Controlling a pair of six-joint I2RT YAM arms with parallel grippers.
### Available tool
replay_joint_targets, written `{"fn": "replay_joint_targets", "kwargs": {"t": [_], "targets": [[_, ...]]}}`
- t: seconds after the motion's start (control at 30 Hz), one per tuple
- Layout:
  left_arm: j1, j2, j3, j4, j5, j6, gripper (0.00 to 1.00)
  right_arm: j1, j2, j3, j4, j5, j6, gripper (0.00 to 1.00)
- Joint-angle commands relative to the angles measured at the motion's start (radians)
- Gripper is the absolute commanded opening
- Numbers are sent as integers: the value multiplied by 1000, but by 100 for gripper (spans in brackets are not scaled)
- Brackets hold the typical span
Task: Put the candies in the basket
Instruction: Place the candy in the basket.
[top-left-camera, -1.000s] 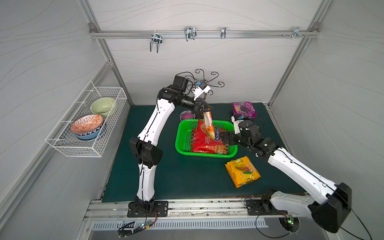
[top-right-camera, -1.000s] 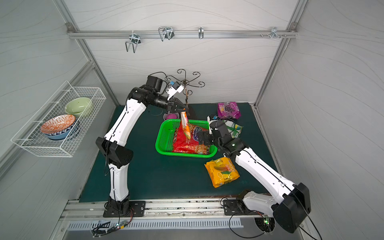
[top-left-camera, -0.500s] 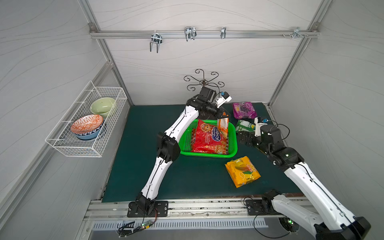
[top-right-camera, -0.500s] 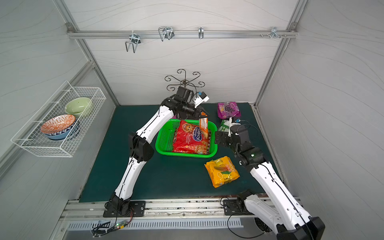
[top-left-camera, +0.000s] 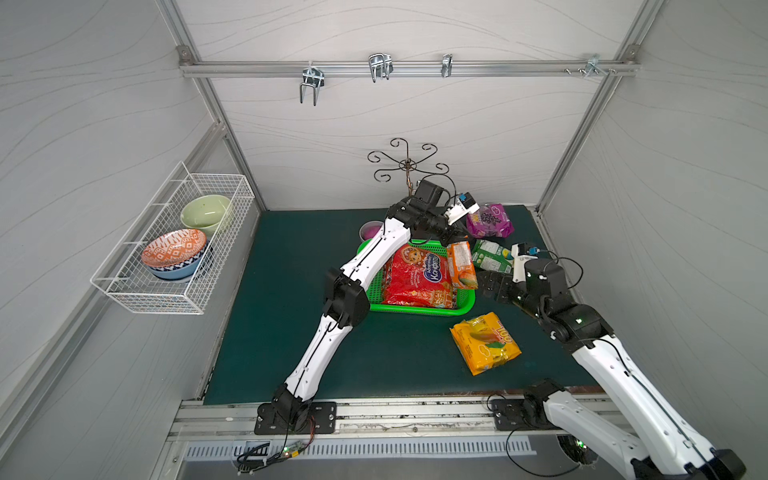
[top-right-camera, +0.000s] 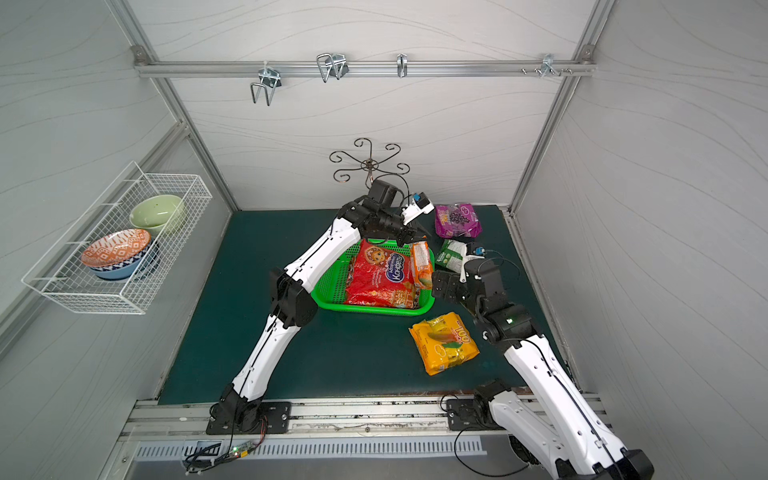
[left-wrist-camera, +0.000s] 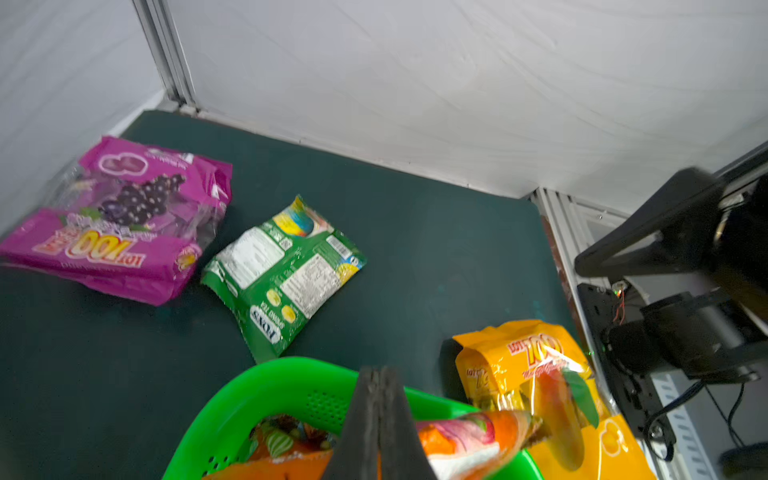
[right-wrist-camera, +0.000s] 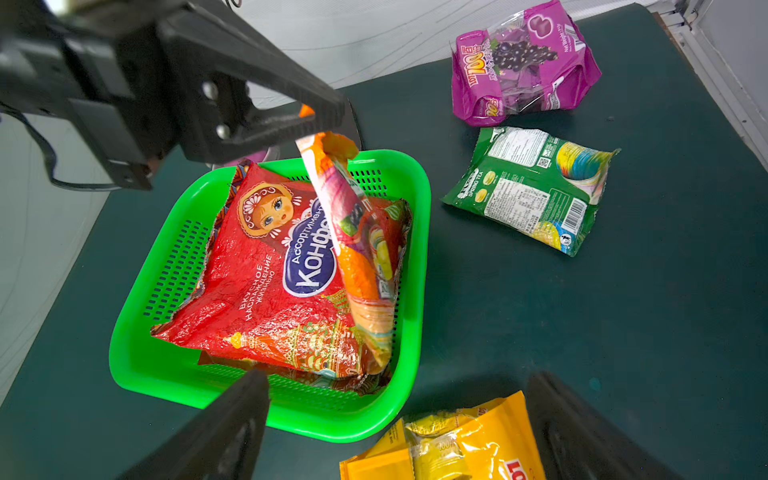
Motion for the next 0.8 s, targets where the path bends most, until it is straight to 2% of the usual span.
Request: {"fn": "replay_joint_targets", "kwargs": {"t": [0.0,0.23,0.37,0.5,0.63,0.7,0.77], "targets": [[58,-16,-57,-64,28,91,0,-6,10,8,-2,-23,17,99],[87,-110,-173,-172,6,232,0,-7,45,-9,60,-79,35,99],[109,-161,-266,-192,-28,258,0,-7,151,27,69,-202,41,99],[135,-215,-352,-185,-45,263,0,-5,293,85,47,-369,87,92],[148,-246,-381,-170,-59,230,29,3,326,48,135,-389,105,89],[152,-261,-382,-154,-57,195,39,11,336,15,202,-391,86,87],[154,-274,-376,-149,-48,182,41,31,361,-5,248,-395,45,85]]}}
